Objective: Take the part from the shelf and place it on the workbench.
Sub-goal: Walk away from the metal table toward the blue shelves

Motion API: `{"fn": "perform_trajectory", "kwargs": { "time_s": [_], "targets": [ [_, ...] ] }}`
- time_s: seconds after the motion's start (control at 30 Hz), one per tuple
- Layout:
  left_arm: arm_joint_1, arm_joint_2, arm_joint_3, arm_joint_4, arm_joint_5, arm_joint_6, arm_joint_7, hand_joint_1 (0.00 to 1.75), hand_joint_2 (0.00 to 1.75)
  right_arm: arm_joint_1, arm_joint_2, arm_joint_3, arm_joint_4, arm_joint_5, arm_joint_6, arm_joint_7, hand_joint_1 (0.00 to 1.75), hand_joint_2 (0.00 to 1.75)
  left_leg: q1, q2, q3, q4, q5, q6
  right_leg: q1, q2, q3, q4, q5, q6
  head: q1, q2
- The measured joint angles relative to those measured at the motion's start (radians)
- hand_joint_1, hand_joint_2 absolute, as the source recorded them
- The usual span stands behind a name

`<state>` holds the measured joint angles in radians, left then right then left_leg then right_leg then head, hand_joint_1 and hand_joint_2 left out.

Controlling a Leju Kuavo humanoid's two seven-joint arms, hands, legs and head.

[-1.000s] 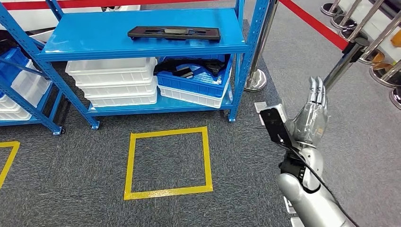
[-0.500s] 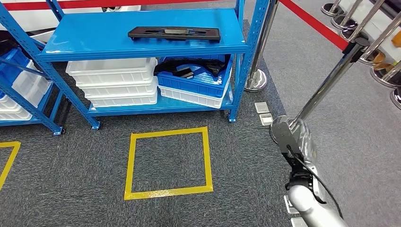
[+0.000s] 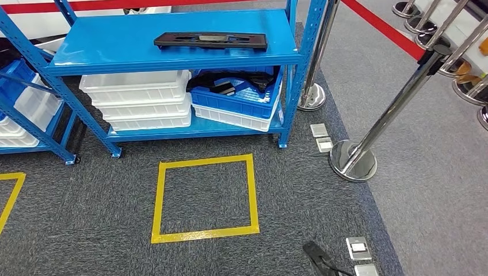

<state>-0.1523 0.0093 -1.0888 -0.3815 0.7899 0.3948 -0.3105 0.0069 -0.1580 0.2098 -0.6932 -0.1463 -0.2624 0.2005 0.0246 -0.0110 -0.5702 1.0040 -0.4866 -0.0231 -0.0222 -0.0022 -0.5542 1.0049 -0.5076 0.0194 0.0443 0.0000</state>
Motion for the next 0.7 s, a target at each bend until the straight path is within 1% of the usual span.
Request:
{"fn": "perform_trajectory", "kwargs": {
  "time_s": [0.13, 0.3, 0.47, 0.7],
  "targets": [
    [-0.002, -0.002, 0.0, 0.0, -0.001, 0.0, 0.006, 0.0, 0.0, -0.014, 0.028, 0.034, 0.121, -0.002, -0.001, -0.005, 0.0, 0.0, 0.0, 0.0, 0.001, -0.001, 0.0, 0.0, 0.0, 0.001, 0.0, 0.0, 0.0, 0.0, 0.0, 0.0],
    [-0.003, -0.002, 0.0, 0.0, 0.0, 0.0, 0.007, 0.0, 0.0, -0.029, 0.046, 0.06, 0.214, 0.0, -0.001, -0.005, 0.0, 0.0, 0.0, 0.0, 0.002, -0.001, 0.0, 0.0, 0.0, 0.001, 0.002, 0.0, 0.0, 0.0, 0.0, 0.0],
    [-0.003, -0.003, 0.0, 0.0, 0.006, 0.007, 0.01, 0.0, 0.0, -0.04, 0.06, 0.083, 0.274, -0.001, 0.011, 0.01, 0.0, 0.0, 0.0, 0.0, 0.005, -0.001, 0.0, 0.0, 0.0, 0.001, 0.004, 0.0, 0.0, 0.0, 0.0, 0.0],
    [-0.003, -0.004, 0.0, 0.0, 0.023, 0.019, 0.018, 0.0, 0.0, -0.052, 0.095, 0.122, 0.312, 0.002, 0.021, 0.02, 0.0, 0.0, 0.0, 0.001, 0.006, -0.001, 0.0, 0.0, 0.0, 0.001, 0.006, 0.0, -0.001, -0.001, 0.0, 0.0]
  ]
}}
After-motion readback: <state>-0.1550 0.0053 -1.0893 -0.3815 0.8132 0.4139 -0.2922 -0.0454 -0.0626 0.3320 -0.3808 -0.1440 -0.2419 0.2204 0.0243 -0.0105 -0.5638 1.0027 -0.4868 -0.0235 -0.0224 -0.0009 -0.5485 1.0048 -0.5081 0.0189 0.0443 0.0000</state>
